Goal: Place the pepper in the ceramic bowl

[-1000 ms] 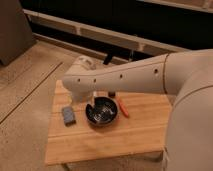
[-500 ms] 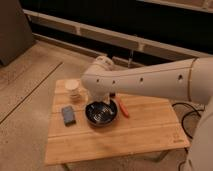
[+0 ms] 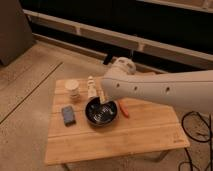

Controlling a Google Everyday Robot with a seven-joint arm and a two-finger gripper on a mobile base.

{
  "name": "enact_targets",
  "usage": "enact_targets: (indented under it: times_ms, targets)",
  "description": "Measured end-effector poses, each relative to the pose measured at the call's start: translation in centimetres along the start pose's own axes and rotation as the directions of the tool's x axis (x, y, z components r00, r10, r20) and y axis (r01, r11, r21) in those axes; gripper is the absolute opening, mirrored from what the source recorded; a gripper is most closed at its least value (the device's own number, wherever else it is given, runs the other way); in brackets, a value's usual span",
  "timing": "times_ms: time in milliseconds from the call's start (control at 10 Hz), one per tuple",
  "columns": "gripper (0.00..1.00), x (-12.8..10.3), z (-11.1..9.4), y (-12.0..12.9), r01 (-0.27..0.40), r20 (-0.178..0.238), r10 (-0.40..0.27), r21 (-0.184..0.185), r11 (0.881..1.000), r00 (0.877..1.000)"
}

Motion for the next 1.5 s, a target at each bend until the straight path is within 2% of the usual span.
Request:
enact_targets:
  times_ms: [200, 300, 400, 500, 600, 700, 800, 1000, 1100, 1200, 1300, 1400, 1500]
  targets:
    - [0.65, 0.0, 0.2, 0.2, 0.002, -0.003, -0.002, 0.001, 1.000, 1.000]
    - [0.65, 0.0, 0.9, -1.0, -0.048, -0.016, 0.048, 0.010, 0.999, 0.999]
    - [0.65, 0.5, 1.7, -4.0, -0.135, -0.042, 0.137, 0.043, 0.990, 0.990]
    - [0.65, 0.8, 2.2, -6.7, -0.216, -0.055, 0.219, 0.065, 0.974, 0.974]
    - [0.65, 0.7, 2.4, -8.9, -0.296, -0.057, 0.300, 0.071, 0.953, 0.952]
    - [0.65, 0.5, 2.5, -10.3, -0.345, -0.058, 0.349, 0.072, 0.936, 0.935]
    - [0.65, 0.5, 2.9, -12.5, -0.410, -0.065, 0.415, 0.075, 0.909, 0.908]
    - [0.65, 0.7, 4.9, -14.4, -0.461, -0.103, 0.466, 0.069, 0.885, 0.879]
    - [0.65, 0.8, 6.5, -15.2, -0.446, -0.137, 0.453, 0.081, 0.891, 0.881]
    - [0.65, 0.8, 7.6, -15.4, -0.414, -0.167, 0.424, 0.096, 0.905, 0.890]
    - [0.65, 0.5, 9.2, -15.3, -0.336, -0.210, 0.356, 0.125, 0.933, 0.911]
    - [0.65, 0.0, 10.6, -14.9, -0.269, -0.244, 0.297, 0.141, 0.953, 0.923]
    - [0.65, -0.2, 12.2, -14.5, -0.208, -0.289, 0.244, 0.149, 0.967, 0.926]
